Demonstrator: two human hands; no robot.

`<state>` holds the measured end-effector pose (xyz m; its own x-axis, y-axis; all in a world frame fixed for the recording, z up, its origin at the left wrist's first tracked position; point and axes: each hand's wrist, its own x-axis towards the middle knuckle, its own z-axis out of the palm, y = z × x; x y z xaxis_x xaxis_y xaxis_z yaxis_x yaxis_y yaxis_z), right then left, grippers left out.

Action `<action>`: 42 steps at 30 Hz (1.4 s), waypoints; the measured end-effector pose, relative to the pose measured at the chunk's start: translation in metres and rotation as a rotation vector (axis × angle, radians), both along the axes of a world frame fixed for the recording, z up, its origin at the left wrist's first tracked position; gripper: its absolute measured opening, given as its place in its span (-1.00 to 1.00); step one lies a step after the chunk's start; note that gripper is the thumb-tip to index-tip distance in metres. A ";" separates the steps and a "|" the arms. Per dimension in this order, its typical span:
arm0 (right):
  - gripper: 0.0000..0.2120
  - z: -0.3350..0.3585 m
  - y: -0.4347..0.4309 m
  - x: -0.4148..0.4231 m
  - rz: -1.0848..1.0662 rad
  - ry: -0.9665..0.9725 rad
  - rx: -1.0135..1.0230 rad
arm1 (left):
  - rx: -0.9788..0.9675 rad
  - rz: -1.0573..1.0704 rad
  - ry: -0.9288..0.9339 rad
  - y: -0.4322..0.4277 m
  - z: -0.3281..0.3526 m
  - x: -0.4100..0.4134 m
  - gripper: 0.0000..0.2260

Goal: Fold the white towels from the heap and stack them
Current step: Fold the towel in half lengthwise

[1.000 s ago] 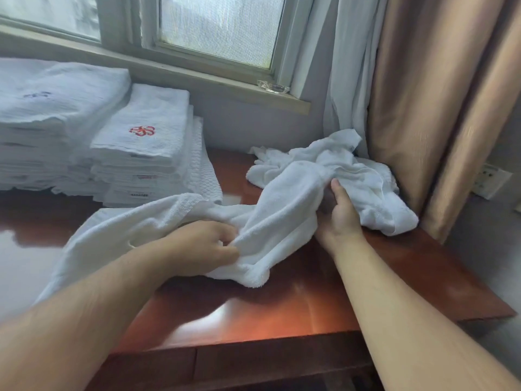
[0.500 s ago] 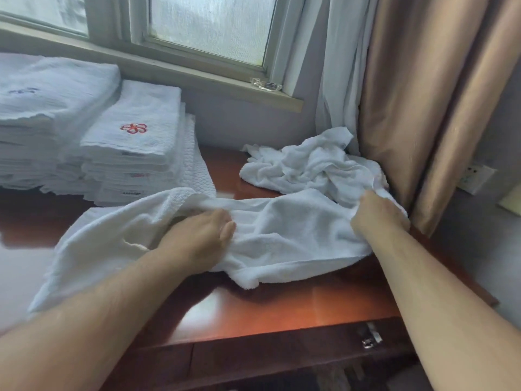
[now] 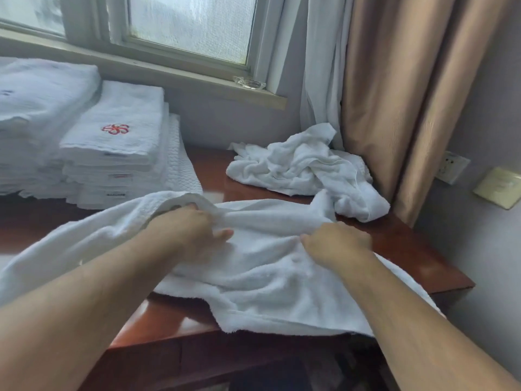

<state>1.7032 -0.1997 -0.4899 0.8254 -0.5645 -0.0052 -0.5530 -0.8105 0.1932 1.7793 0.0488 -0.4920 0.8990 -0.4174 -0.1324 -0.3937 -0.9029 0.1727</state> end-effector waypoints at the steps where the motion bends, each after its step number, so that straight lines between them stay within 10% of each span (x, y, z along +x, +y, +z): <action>1: -0.53 0.000 -0.005 0.000 0.025 -0.074 -0.011 | -0.012 0.015 -0.043 0.000 -0.005 0.000 -0.35; 6: -0.45 -0.026 -0.010 -0.003 0.406 -0.266 0.213 | 0.089 0.017 -0.027 -0.005 -0.011 -0.001 -0.16; 13: -0.58 -0.005 -0.005 0.020 -0.040 -0.168 0.136 | 0.353 -0.007 0.287 -0.012 0.001 0.000 0.27; 18: -0.42 -0.013 0.007 0.044 -0.016 -0.103 0.316 | 0.076 0.041 0.007 -0.014 -0.008 0.004 -0.36; 23: -0.16 -0.014 0.004 0.079 -0.026 0.038 0.366 | 0.141 0.056 0.033 -0.015 -0.020 0.010 -0.22; 34: -0.45 -0.041 0.030 0.077 0.129 -0.163 0.202 | -0.059 -0.004 -0.084 0.046 0.002 -0.004 -0.57; 39: -0.90 -0.034 0.137 0.067 0.753 -0.517 0.451 | -0.131 -0.012 -0.267 0.127 0.010 -0.026 -0.67; 42: -0.81 -0.033 0.182 0.062 0.981 -0.408 0.673 | -0.206 0.142 -0.261 0.164 0.007 -0.030 -0.57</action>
